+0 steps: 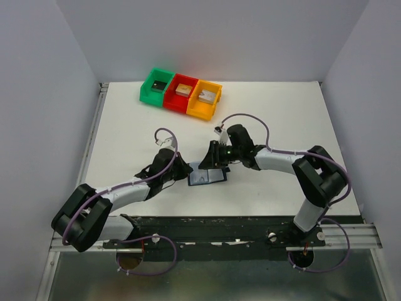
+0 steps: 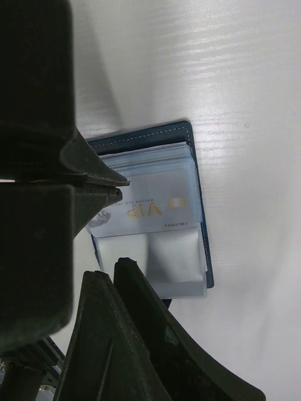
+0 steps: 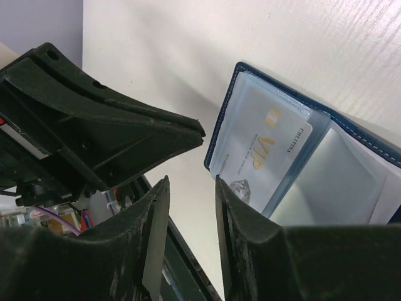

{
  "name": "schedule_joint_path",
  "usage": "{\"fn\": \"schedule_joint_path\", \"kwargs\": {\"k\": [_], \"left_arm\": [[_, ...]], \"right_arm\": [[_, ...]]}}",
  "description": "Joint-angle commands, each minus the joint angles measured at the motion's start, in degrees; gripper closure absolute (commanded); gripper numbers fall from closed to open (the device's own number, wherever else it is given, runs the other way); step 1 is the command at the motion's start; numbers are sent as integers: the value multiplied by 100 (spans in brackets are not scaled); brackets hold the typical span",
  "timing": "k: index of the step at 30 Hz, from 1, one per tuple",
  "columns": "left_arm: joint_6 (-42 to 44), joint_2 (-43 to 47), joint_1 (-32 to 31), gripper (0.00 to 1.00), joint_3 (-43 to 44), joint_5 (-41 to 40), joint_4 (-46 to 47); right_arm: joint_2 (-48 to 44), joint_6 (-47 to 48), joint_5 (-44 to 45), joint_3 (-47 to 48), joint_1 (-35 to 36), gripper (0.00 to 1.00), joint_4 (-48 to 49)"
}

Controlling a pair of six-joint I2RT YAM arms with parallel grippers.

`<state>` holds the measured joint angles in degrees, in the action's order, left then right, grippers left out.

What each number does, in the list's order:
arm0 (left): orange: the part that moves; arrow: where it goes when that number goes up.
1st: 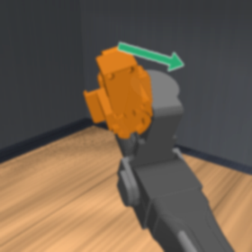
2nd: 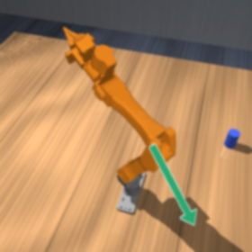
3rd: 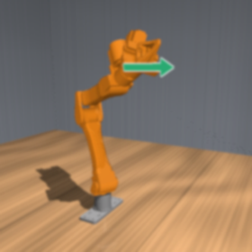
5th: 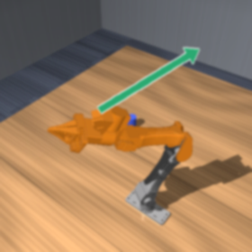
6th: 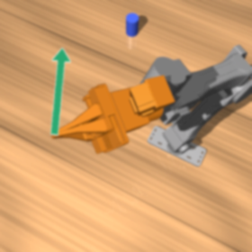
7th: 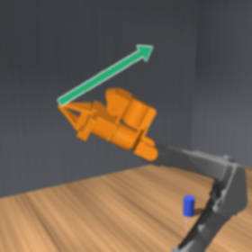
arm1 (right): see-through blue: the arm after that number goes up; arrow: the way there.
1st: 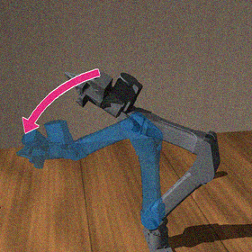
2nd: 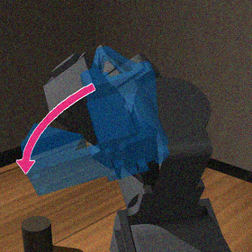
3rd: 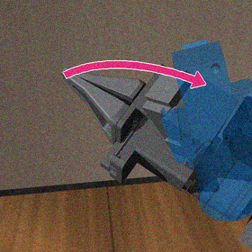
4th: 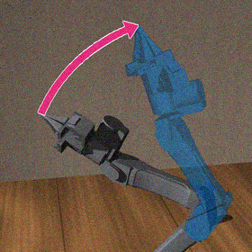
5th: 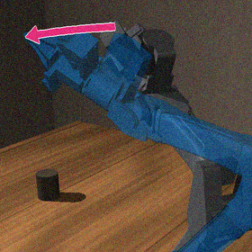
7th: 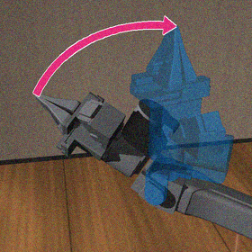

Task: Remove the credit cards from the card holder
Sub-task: Remove the credit card from the card holder.

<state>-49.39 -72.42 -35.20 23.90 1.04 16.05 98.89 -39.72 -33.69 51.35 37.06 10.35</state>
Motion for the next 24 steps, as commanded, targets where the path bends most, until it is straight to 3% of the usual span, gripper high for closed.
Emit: {"fn": "schedule_joint_path", "kwargs": {"k": [1,24], "left_arm": [[-54,-202,31,100,176,151,91],[-19,-466,40,100,326,54,-436]], "right_arm": [[253,-106,-226,6,3,57,248],[719,44,-173,-178,-322,54,99]]}}
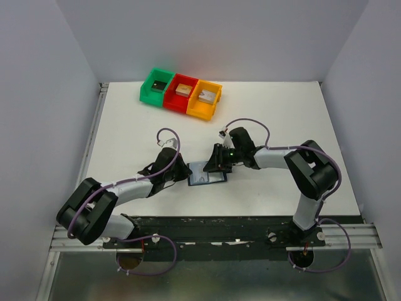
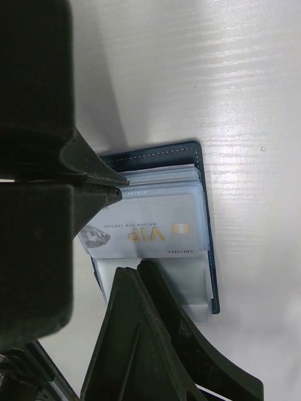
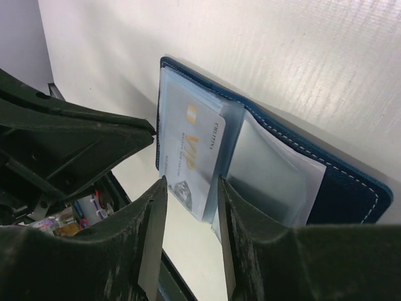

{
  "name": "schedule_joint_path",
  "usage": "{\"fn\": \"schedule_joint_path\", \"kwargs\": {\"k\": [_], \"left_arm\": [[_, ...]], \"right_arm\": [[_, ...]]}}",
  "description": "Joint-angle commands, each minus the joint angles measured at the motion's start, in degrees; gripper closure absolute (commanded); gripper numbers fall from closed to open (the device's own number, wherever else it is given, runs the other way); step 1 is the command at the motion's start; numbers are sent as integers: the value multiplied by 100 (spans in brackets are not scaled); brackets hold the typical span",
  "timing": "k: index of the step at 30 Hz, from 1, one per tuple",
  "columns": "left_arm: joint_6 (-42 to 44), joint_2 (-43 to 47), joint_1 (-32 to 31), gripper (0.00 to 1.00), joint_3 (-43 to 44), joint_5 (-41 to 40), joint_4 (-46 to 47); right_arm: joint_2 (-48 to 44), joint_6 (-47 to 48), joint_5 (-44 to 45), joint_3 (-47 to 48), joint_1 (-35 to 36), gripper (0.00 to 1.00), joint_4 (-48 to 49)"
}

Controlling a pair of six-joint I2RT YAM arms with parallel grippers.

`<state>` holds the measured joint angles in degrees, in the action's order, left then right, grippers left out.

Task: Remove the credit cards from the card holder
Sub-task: Remove the credit card from the card holder.

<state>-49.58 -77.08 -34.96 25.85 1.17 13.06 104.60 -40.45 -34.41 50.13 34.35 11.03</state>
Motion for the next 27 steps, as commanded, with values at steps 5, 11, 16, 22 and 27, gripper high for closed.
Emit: {"fn": "schedule_joint_path", "kwargs": {"k": [5,11,16,22,27], "left_arm": [[36,114,16,100,149,41,-172],[63,246,24,100,140,-38,-225],[45,281,16,100,131,-73,-277],[54,229,16,100,149,-64,-251],[19,79,16,100,175,-64,-207]], "right_arm": [[201,90,-153,-30,-77,54,57],[210,63,-171,-38,-95,54,119],[-158,37,-13,-187,-104,53,154],[-650,265,40,-30,-86,53,-223],[-678,406,-179,277,2,53,-426]]}}
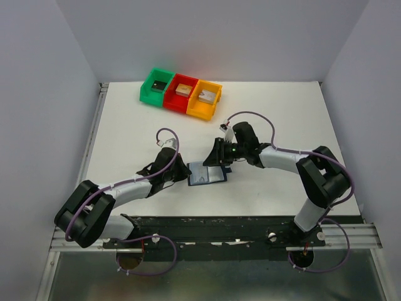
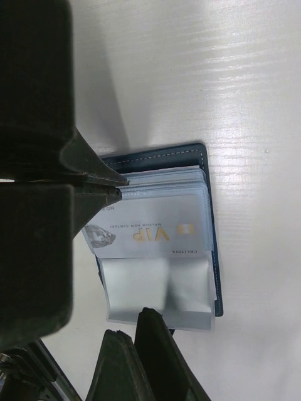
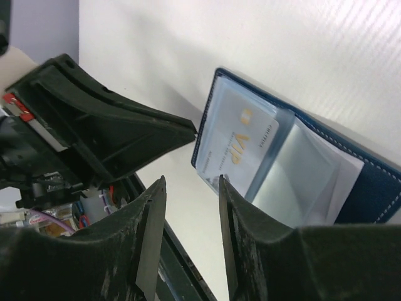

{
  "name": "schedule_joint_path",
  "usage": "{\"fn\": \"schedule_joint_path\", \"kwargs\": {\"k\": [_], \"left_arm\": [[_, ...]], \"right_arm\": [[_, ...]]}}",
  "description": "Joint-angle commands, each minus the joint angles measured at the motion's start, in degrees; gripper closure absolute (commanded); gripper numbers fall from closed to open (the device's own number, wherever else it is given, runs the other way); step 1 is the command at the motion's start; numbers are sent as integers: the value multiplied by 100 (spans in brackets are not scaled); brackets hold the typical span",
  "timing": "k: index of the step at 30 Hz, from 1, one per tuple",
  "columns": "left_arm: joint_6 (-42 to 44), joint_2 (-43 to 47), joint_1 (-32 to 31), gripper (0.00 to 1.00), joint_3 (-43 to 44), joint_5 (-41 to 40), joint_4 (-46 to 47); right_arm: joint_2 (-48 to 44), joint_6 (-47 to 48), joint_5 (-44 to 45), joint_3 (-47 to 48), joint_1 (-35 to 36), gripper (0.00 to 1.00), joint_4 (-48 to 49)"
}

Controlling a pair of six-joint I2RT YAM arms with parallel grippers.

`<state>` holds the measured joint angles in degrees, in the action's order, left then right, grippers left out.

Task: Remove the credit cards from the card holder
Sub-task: Remove the credit card from the card holder.

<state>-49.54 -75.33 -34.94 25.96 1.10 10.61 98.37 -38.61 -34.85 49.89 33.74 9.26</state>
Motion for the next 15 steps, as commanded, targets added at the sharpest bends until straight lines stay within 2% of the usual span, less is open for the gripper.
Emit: {"fn": "schedule_joint_path", "kwargs": {"k": [1,15], "left_arm": [[14,-113,13,100,164,-66,37],[-12,-105,13,100,147,-66,2]], "right_arm": [[-2,222,-171,346,80,53,-266],[824,214,-329,417,89,53,-240]]}}
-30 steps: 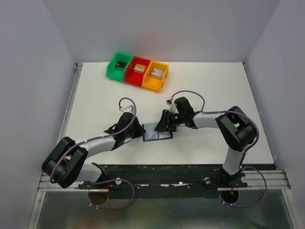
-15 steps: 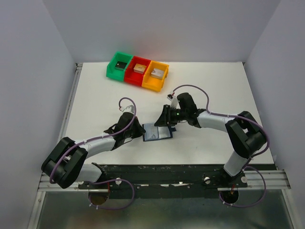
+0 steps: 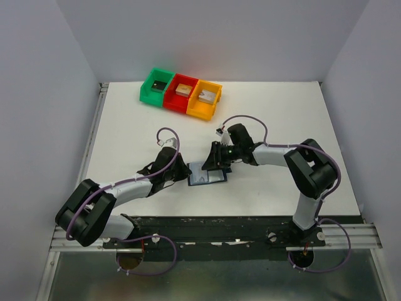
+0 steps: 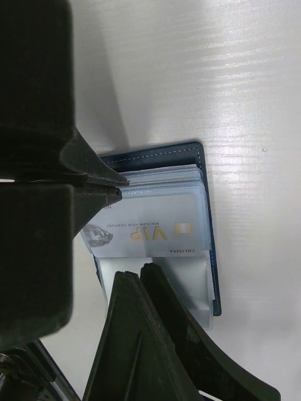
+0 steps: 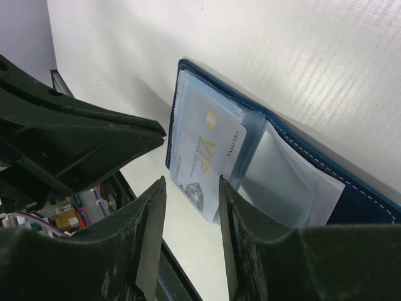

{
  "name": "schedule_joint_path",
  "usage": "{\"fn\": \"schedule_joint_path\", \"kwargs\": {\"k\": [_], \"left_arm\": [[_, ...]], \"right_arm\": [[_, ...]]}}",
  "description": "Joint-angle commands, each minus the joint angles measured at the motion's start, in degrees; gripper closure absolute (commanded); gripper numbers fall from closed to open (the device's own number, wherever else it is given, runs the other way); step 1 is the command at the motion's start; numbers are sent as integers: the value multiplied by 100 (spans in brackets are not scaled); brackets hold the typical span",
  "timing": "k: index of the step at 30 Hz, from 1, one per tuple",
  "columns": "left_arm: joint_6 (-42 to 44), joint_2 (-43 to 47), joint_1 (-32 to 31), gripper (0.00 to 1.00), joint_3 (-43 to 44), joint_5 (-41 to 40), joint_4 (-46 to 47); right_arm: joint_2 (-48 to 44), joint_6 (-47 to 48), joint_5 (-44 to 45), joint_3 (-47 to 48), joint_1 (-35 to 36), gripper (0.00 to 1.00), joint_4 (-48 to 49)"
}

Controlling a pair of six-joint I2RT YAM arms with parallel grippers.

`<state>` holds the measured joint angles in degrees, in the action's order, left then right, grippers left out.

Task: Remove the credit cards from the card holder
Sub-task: Remove the credit card from the card holder.

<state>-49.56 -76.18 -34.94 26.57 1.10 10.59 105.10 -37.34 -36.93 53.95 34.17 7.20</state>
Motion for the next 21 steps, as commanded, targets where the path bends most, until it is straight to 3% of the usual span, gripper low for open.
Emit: {"fn": "schedule_joint_path", "kwargs": {"k": [1,21], "left_arm": [[-1,-2,13,100,68,-66,5],[-1,-81,13,100,50,-58,-22]], "right_arm": [[160,87,-113,1,46,53,-35],[362,113,-78,-25,45,53,-26]]}}
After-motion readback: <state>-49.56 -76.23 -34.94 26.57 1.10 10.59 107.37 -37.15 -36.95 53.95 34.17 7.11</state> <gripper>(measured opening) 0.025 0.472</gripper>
